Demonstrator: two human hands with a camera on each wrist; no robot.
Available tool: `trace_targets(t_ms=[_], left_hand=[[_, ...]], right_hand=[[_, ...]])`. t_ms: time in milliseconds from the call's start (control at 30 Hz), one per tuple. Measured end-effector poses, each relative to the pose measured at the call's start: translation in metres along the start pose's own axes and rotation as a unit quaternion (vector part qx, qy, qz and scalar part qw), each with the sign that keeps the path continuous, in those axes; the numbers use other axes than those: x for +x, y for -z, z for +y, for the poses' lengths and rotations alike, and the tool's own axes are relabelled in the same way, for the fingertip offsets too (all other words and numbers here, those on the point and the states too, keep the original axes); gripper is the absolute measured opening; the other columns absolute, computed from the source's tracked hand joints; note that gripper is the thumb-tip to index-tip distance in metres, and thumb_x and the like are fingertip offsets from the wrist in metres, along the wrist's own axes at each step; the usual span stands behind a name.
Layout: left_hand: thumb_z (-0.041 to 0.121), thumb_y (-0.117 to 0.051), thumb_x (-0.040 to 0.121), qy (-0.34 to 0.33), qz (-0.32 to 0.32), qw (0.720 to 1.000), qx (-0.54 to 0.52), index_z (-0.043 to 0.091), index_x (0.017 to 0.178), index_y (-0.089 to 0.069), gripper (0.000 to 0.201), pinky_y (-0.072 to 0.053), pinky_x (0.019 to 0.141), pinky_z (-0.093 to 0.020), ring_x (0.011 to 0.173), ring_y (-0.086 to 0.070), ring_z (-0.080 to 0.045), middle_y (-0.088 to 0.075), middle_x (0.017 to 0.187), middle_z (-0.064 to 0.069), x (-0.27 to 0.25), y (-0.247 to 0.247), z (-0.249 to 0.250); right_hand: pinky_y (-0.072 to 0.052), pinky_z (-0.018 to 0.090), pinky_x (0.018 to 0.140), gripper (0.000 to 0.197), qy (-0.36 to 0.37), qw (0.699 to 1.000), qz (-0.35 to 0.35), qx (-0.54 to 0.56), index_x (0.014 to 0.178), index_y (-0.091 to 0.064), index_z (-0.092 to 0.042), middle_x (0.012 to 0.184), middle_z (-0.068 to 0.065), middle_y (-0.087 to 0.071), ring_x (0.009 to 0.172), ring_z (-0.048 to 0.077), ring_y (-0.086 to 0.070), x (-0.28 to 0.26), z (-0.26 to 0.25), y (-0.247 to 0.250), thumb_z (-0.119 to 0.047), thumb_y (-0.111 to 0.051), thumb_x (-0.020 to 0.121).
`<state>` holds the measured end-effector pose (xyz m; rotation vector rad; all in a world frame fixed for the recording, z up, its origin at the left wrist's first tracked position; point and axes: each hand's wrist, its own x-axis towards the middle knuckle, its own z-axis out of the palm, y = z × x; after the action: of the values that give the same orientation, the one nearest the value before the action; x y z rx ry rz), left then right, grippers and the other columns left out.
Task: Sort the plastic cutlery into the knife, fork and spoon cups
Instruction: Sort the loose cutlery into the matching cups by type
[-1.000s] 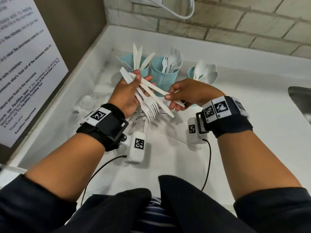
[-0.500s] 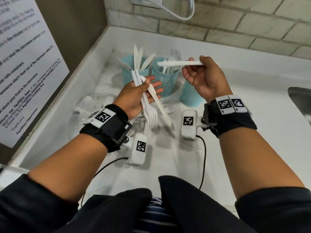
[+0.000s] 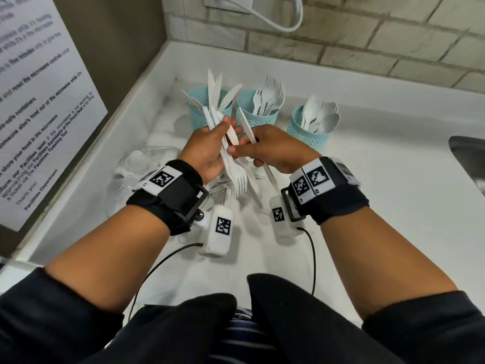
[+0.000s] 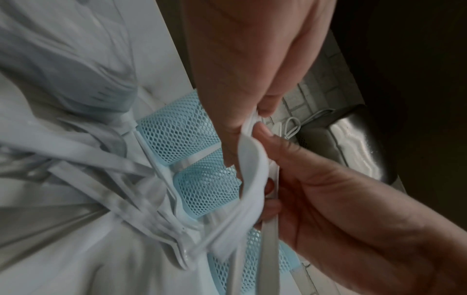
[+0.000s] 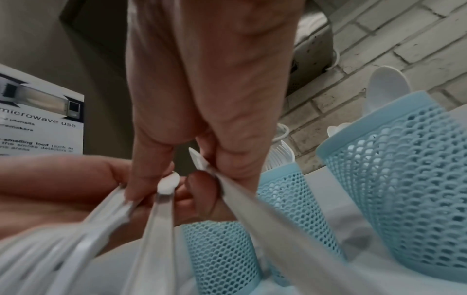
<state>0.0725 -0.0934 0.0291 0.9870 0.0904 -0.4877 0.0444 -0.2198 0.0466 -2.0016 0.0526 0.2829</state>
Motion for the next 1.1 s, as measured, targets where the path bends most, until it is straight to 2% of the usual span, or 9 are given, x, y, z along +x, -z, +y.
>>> trace_targets(t_ms=[67,200,333,433,533,633,767,900,1100], left_hand=[[0.021,-0.041,0.099,-0.008,-0.001,1.000,0.006,0.003,0.101,-0.059,0.026,-0.059,0.063,-0.027,0.070,-0.071,-0.018,-0.067,0.095,-0.013,-0.001,0.001,0.000],[0.027,-0.040,0.099,-0.021,-0.004,0.999,0.039,0.002,0.101,-0.060,0.032,-0.059,0.061,-0.030,0.071,-0.071,-0.019,-0.070,0.085,-0.011,-0.002,0.003,0.000],[0.029,-0.038,0.100,-0.024,-0.010,0.999,0.042,0.004,0.108,-0.056,0.032,-0.060,0.068,-0.037,0.067,-0.068,-0.018,-0.068,0.080,-0.008,-0.004,0.004,0.002],[0.033,-0.035,0.100,-0.021,-0.006,0.998,0.056,0.008,0.113,-0.055,0.034,-0.059,0.071,-0.034,0.073,-0.068,-0.016,-0.066,0.086,-0.006,-0.004,0.008,0.004],[0.034,-0.032,0.101,-0.019,-0.001,0.999,0.046,0.008,0.125,-0.052,0.041,-0.059,0.074,-0.031,0.083,-0.069,-0.016,-0.067,0.098,-0.007,-0.002,0.012,0.007],[0.033,-0.032,0.101,-0.023,0.016,0.999,0.023,0.010,0.112,-0.057,0.035,-0.058,0.075,-0.028,0.079,-0.070,-0.013,-0.068,0.093,-0.006,-0.001,0.015,0.011],[0.031,-0.036,0.100,-0.031,0.043,0.998,0.016,0.016,0.094,-0.061,0.030,-0.057,0.062,-0.020,0.062,-0.068,-0.006,-0.068,0.073,0.001,0.000,0.021,0.014],[0.030,-0.037,0.100,-0.039,0.073,0.996,0.015,0.015,0.093,-0.062,0.029,-0.041,0.044,-0.013,0.047,-0.046,-0.002,-0.050,0.066,0.003,0.004,0.028,0.016],[0.032,-0.036,0.100,-0.044,0.091,0.995,-0.012,0.012,0.090,-0.060,0.032,-0.028,0.040,-0.013,0.041,-0.029,-0.003,-0.032,0.056,0.006,0.009,0.039,0.020]], right_hand=[[-0.033,0.023,0.052,0.018,0.005,1.000,0.003,-0.004,0.067,-0.060,-0.018,0.063,-0.006,-0.062,0.066,0.015,-0.044,0.001,0.000,-0.001,-0.018,-0.070,0.082],[-0.033,0.020,0.052,0.008,0.006,1.000,-0.005,0.028,0.083,-0.063,-0.013,0.070,0.001,-0.059,0.057,0.008,-0.046,0.002,0.001,-0.001,-0.016,-0.061,0.089],[-0.045,0.029,0.067,0.017,-0.003,0.992,-0.002,0.127,0.103,-0.058,-0.010,0.090,0.020,-0.065,0.074,0.020,-0.060,0.012,-0.003,0.003,-0.017,-0.043,0.099],[-0.053,0.029,0.060,0.014,0.011,0.981,0.022,0.192,0.097,-0.049,-0.014,0.072,0.006,-0.061,0.061,0.013,-0.061,0.019,-0.014,0.007,-0.013,-0.036,0.101],[-0.048,0.025,0.053,0.015,0.024,0.959,0.072,0.272,0.093,-0.045,-0.013,0.065,0.004,-0.054,0.053,0.013,-0.057,0.035,-0.026,0.010,-0.006,-0.034,0.100],[-0.037,0.020,0.046,0.025,0.046,0.937,0.162,0.307,0.084,-0.047,-0.013,0.058,0.001,-0.043,0.046,0.009,-0.046,0.060,-0.041,0.015,-0.001,-0.030,0.098],[-0.037,0.023,0.055,0.025,0.136,0.885,0.248,0.370,0.083,-0.044,-0.015,0.062,0.002,-0.047,0.054,0.012,-0.054,0.089,-0.062,0.017,0.000,-0.031,0.098],[-0.038,0.026,0.062,0.026,0.168,0.884,0.259,0.351,0.084,-0.042,-0.016,0.068,0.005,-0.052,0.068,0.018,-0.057,0.104,-0.067,0.003,0.001,-0.028,0.099],[-0.035,0.020,0.049,0.026,0.161,0.890,0.271,0.330,0.083,-0.042,-0.016,0.060,0.002,-0.043,0.051,0.011,-0.044,0.110,-0.077,0.001,-0.003,-0.028,0.100]])
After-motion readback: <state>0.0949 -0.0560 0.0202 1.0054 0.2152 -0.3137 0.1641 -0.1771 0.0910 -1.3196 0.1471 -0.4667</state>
